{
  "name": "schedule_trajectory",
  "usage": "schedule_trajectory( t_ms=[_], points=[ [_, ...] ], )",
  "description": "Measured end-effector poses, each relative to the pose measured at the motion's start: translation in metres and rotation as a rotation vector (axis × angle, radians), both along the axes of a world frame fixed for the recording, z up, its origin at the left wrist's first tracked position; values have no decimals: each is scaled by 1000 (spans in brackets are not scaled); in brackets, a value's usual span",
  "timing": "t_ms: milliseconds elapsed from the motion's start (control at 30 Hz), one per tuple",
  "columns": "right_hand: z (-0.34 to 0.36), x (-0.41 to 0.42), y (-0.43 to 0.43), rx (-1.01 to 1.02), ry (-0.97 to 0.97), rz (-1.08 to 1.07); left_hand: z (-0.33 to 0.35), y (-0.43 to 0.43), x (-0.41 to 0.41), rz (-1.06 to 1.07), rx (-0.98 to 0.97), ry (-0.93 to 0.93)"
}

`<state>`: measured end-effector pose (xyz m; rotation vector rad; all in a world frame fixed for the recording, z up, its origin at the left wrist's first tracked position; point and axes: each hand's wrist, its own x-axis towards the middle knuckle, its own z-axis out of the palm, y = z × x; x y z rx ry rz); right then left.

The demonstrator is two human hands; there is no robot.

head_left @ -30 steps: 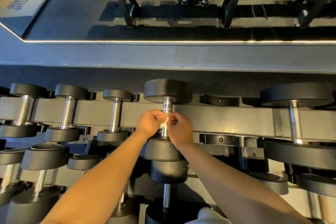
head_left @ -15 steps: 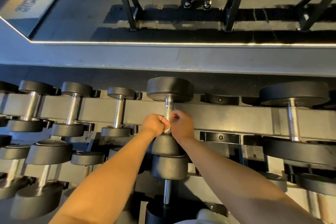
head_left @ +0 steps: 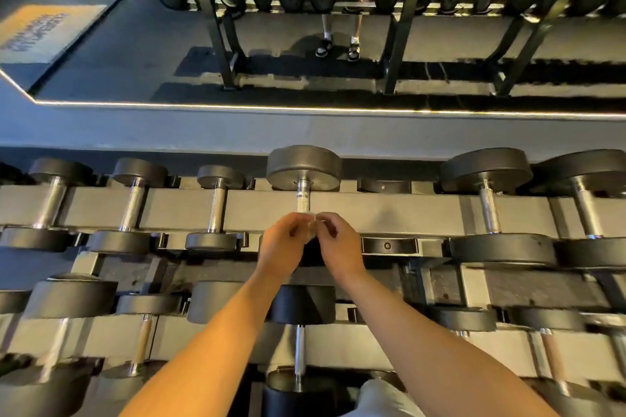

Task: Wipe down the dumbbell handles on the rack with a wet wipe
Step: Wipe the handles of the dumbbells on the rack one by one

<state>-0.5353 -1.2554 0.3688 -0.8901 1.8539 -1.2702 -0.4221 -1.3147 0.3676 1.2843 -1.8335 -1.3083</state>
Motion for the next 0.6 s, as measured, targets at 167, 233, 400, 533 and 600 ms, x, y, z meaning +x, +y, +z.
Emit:
schedule_trajectory(
  t_ms=[167,233,400,533,600],
  points=[
    [-9,23,44,-6,-16,-19,-16,47,31,-51,17,172],
    [-15,30,62,35,-23,-11,-20,69,40,-51,54,181],
    [-38,45,109,159,-175,4,-32,123,50,127,242,-11],
    [-56,52,142,207,-120,29,-55,162,52,274,336,-19],
    [-62,56,158,237,-93,56,-58,180,50,300,367,-18]
  ],
)
